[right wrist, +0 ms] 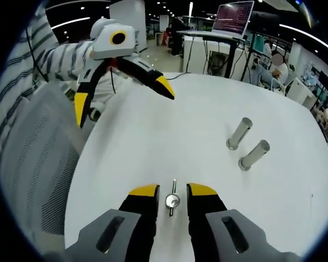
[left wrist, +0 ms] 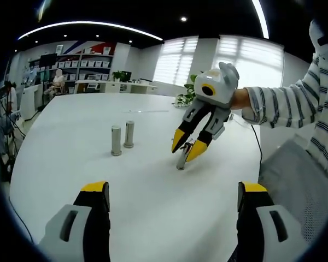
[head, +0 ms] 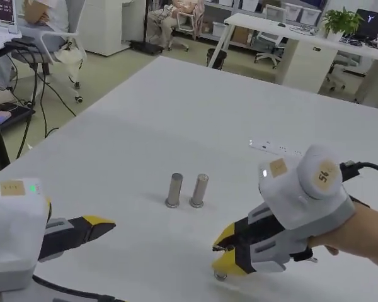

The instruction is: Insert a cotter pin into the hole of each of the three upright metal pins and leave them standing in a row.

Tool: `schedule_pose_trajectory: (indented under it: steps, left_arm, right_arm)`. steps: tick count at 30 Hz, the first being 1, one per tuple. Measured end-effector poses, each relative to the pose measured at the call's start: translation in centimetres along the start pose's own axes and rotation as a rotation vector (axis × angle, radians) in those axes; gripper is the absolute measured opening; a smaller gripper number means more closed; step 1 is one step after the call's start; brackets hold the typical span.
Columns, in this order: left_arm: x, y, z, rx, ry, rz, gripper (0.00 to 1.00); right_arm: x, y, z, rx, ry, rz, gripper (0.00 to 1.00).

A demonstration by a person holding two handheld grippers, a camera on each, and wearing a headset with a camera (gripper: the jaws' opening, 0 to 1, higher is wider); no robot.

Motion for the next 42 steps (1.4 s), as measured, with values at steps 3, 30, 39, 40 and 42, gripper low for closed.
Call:
schedule_pose_trajectory:
  steps: [3, 30, 39, 40, 42]
  left_arm:
    - [0.1, -0.3, 0.1, 0.007, 0.006, 0.004, 0.98]
    - [1.2, -0.4, 1.8, 0.028, -0.014, -0.007, 0.96]
    - [1.9, -0.6, 4.3, 0.082, -0.031, -0.009, 0.93]
    - [2.0, -0.5, 4.5, 0.082, -0.032, -0.01, 0.92]
    - [2.0, -0.2, 5.1, 0.079, -0.037, -0.006, 0.9]
  right_arm:
    - [0.7, -0.9, -0.2, -0.048, 0.03, -0.051, 0.32]
    - [-2.9, -10.5, 5.2, -0.435, 0.412, -0.323, 0.74]
    - [-4.4, -12.0, 6.7, -0.508, 0.463, -0.351, 0.9]
    - [-4.5, -12.0, 6.8, -0.512, 0.469, -0.353, 0.94]
    - [-4.7, -12.0, 6.9, -0.52, 0.484, -0.353, 0.99]
Point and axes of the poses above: the centre of the closed fingertips' face, and the gripper's own axes: y roughly forward along the fingers, z roughly to its left, x roughly out of its top, the point moved 2 cm from there along -y, roughly backward along the fingers, and after that the axes turned 3 degrees about -y, right-handed, at the moved point
